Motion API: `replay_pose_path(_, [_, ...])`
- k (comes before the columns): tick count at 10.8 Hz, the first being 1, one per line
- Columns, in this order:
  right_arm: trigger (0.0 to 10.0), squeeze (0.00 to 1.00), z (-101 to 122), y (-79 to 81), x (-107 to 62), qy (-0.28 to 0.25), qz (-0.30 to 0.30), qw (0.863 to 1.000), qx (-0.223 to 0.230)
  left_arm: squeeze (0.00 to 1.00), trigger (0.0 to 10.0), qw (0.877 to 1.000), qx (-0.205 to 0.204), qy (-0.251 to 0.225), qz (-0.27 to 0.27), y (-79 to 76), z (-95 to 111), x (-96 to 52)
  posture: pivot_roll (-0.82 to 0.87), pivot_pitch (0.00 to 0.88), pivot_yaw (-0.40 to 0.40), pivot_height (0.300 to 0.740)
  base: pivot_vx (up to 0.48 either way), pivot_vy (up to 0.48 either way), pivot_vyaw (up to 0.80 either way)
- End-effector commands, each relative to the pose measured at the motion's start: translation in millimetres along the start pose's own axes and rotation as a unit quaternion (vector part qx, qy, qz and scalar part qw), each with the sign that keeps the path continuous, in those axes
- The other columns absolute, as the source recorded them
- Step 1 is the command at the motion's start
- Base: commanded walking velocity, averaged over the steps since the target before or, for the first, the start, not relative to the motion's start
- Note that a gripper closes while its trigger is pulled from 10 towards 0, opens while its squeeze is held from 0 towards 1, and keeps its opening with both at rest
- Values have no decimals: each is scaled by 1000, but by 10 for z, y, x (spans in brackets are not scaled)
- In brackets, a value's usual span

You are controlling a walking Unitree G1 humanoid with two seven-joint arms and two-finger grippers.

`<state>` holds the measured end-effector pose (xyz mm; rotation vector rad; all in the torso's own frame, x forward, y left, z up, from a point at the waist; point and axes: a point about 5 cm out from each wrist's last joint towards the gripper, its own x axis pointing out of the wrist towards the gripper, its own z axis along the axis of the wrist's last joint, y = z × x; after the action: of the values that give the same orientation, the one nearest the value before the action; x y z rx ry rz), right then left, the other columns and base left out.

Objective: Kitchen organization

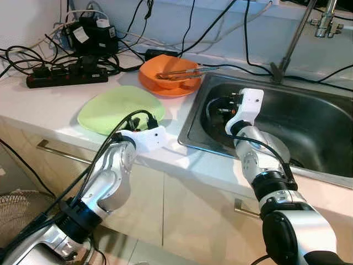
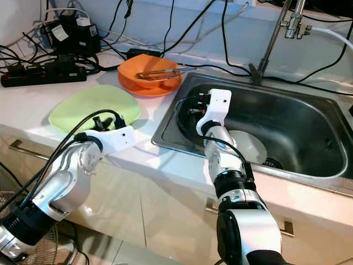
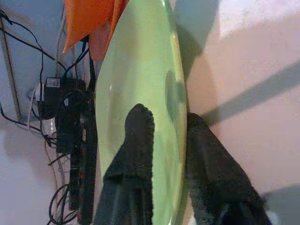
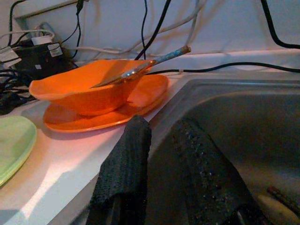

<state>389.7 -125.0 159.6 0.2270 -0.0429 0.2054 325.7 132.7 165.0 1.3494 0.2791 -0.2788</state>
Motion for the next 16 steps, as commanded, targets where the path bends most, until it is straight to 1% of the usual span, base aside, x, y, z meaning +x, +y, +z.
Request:
replay_pose_path(1, [10000, 0, 30, -9, 2, -3, -3, 1000, 1, 0, 0, 999, 0, 16, -50, -204, -67, 32, 240, 14, -43, 717, 0, 0, 0])
replay_pose_path(11, [10000, 0, 30, -9, 2, -3, -3, 1000, 1, 0, 0, 999, 0, 16, -50, -204, -67, 32, 240, 14, -43, 717, 0, 0, 0])
replay_pose_path(12, [10000, 0, 34, -12, 7, -3, -5, 1000, 0, 0, 0, 999, 4, 30, -20, -98, -129, 40, 251, 10, -48, 717, 0, 0, 0])
replay_pose_path(13, [10000, 0, 46, -17, 15, -5, -8, 1000, 0, 0, 0, 997, 5, 40, 71, 209, -166, 3, 251, 10, -47, 717, 0, 0, 0])
replay_pose_path(14, [10000, 0, 48, -22, 15, -6, -9, 1000, 1, 0, 10000, 995, 2, 33, 99, 296, -132, -17, 253, 10, -48, 717, 0, 0, 0])
replay_pose_path(15, [10000, 0, 49, -21, 15, -6, -9, 1000, 1, 0, 10000, 993, 2, 26, 118, 349, -99, -34, 252, 7, -49, 717, 0, 0, 0])
replay_pose_path(16, [10000, 0, 50, -22, 15, -7, -9, 1000, 1, 0, 10000, 992, 3, 24, 124, 365, -89, -40, 252, 7, -49, 717, 0, 0, 0])
